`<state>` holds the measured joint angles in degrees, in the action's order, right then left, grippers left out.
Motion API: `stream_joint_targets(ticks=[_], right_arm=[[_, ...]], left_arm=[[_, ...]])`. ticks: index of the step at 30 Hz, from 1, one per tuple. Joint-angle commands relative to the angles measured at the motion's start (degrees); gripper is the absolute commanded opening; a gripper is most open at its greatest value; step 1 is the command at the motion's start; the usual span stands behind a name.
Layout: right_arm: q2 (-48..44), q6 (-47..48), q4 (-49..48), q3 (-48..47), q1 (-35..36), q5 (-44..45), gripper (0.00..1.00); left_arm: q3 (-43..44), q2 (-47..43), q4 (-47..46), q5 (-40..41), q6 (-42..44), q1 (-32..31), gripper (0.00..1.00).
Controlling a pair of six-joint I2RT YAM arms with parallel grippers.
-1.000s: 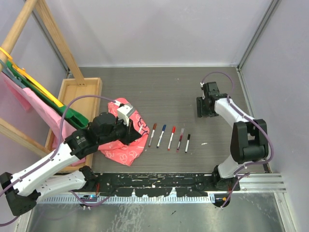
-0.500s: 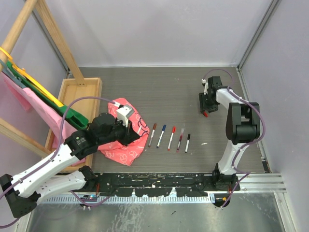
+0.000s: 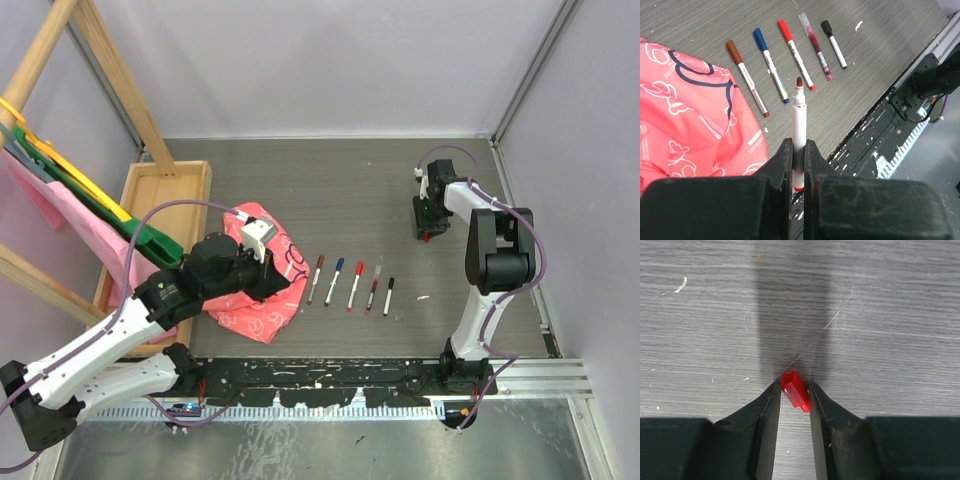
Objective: Insert the pens into the pen caps
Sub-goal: Insert the pen cap onto the pen.
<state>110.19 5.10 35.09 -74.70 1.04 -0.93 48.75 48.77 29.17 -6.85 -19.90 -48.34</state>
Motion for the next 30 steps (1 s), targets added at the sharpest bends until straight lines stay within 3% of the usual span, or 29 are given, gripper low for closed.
stream_joint_targets(ticks=[1, 9, 14, 18, 30], right_arm=[[0.0, 0.8, 1.0, -2.5, 0.1, 1.2, 0.34], [-0.9, -1.1, 0.2, -2.6, 0.2, 0.3, 0.23], [-6.5, -5.9, -2.0, -2.1, 0.2, -2.4, 0.13], [-16.0, -11.4, -5.9, 0.3, 0.2, -5.4, 0.08], [-46.1, -28.3, -25.3, 19.3, 0.5, -21.4, 0.00]], left_arm=[[0.1, -0.1, -2.7, -1.5, 0.2, 0.3, 0.00], [-0.3, -0.5, -2.7, -1.4, -0.6, 0.3, 0.00], [0.5, -0.3, -2.6, -1.5, -0.9, 0.4, 0.00], [2.3, 1.1, -2.4, -2.7, -1.5, 0.3, 0.00], [5.8, 3.5, -5.5, -2.8, -6.4, 0.2, 0.00]])
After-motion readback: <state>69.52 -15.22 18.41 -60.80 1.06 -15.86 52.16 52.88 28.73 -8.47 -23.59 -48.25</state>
